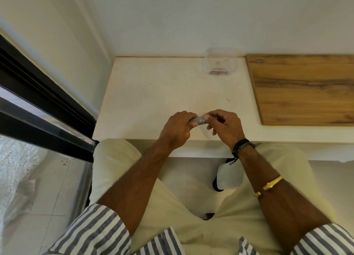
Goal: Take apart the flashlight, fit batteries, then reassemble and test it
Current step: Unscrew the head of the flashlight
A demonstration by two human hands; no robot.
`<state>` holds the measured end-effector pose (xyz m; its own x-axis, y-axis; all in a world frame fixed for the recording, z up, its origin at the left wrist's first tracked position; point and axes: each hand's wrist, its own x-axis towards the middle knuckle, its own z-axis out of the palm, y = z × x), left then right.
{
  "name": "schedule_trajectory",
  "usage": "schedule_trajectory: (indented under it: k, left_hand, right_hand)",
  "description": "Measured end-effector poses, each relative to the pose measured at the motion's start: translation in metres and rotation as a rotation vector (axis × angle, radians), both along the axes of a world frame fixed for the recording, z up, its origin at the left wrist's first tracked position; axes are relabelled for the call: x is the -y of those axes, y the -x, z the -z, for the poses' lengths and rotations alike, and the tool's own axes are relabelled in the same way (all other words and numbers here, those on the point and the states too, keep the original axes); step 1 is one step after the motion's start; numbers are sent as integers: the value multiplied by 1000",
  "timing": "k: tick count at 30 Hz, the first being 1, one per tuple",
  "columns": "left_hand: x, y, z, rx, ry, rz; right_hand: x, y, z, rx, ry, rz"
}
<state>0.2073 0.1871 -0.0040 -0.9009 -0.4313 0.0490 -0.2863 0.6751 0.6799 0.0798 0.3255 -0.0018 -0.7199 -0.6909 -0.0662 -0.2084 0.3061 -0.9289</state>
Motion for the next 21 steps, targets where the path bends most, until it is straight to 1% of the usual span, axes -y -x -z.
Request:
schedule_trajectory:
  k: [4,6,8,10,13,17,21]
  left_hand:
    - [1,1,0,-1,-14,-16]
    - [2,1,1,4,-11,-13]
    - [1,1,0,8,-12,-12]
    - [1,1,0,7,-11,-14]
    - [1,1,1,7,-2,-2]
    - [1,1,2,2,-11,-8]
    - [2,1,2,12,-11,-18]
  right_hand:
    - [-2,4,-1,-27,75,-84]
    - [-3,4,-2,-3,106,-111]
    - [-1,4,-3,61,99,-82]
    - [1,2,-4,102,42,-17]
    - [0,1,-1,56,-3,12]
    - [-2,3,-2,2,48,-42]
    - [-4,5,-5,5,85,-112]
